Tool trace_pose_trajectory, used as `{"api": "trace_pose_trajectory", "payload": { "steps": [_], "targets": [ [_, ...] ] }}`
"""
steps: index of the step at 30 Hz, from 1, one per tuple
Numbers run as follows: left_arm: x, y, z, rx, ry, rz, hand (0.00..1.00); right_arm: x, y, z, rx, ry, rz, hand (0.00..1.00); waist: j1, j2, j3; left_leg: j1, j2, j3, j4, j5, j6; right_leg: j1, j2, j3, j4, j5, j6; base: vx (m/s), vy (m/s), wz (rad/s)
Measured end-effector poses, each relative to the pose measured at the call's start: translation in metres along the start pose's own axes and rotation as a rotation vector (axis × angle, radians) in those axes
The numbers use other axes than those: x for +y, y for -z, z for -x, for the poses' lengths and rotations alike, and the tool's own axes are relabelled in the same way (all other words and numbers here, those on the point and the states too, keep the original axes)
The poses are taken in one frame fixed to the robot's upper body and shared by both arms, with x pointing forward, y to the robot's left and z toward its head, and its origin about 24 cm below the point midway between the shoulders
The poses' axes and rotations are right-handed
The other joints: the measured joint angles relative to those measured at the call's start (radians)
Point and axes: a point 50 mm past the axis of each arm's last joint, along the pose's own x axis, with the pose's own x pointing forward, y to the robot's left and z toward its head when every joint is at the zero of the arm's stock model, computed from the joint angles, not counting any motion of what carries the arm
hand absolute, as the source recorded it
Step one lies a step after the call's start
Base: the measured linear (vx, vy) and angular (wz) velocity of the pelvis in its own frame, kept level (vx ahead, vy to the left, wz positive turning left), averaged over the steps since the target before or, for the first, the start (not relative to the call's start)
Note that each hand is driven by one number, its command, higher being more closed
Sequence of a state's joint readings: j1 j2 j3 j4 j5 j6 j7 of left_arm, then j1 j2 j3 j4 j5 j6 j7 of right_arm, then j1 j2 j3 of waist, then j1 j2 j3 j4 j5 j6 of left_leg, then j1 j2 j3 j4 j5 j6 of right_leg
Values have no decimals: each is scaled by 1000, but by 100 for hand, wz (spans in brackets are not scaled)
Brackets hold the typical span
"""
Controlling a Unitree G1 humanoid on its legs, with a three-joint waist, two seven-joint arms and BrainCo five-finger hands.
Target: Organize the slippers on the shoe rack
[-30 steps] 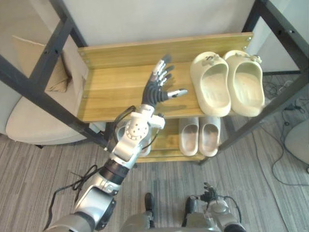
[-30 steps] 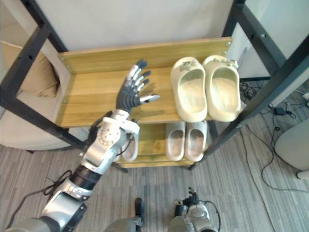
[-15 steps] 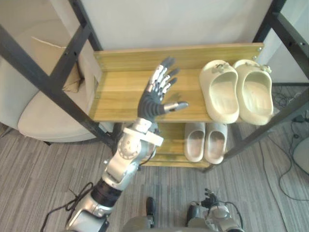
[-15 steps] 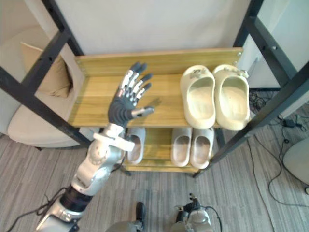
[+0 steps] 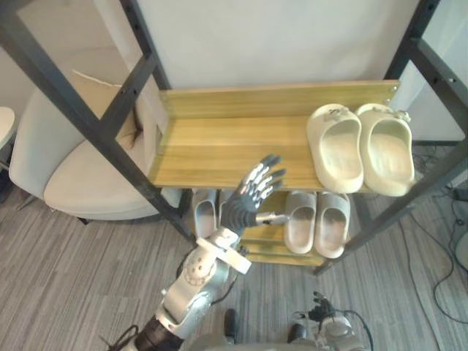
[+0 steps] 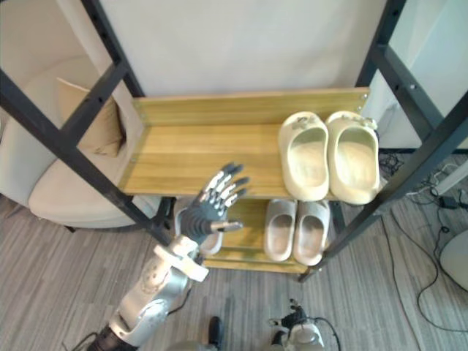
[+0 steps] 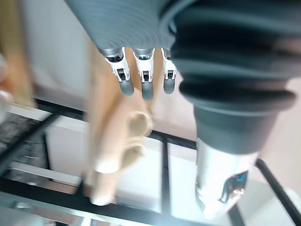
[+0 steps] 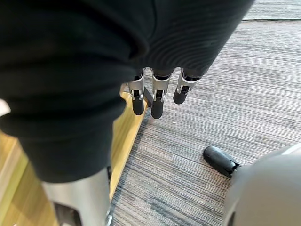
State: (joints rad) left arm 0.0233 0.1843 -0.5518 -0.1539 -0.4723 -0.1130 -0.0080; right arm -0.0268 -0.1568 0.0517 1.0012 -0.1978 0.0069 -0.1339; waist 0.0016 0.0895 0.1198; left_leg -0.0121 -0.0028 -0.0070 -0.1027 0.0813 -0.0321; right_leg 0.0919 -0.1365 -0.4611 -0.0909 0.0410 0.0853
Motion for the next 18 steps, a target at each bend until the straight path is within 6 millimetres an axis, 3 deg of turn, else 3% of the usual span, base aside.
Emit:
{"api": "trace_pose_trajectory", "payload": {
  "steps": [2,9,18],
  "targets": [
    [12,27,15,122,-71,-25,0,-1,-3,-1,-6,2,0,0,3,-2,1,0,0,-2,0,0,0,1,1,-1,-2,-1,0,-12,14,3],
    [43,82,60,399,-232,-101,0,2,-4,-1,-7,-2,-8,0,10,-25,0,10,0,-6,0,-3,-4,12,2,-2,-5,-5,1,1,2,0],
    [92,114,105,617,-514,-183,0,15,-4,2,-4,-24,-40,0,10,-50,-9,13,2,-17,0,-7,-8,17,5,-21,-5,-14,2,17,0,3]
  ]
}}
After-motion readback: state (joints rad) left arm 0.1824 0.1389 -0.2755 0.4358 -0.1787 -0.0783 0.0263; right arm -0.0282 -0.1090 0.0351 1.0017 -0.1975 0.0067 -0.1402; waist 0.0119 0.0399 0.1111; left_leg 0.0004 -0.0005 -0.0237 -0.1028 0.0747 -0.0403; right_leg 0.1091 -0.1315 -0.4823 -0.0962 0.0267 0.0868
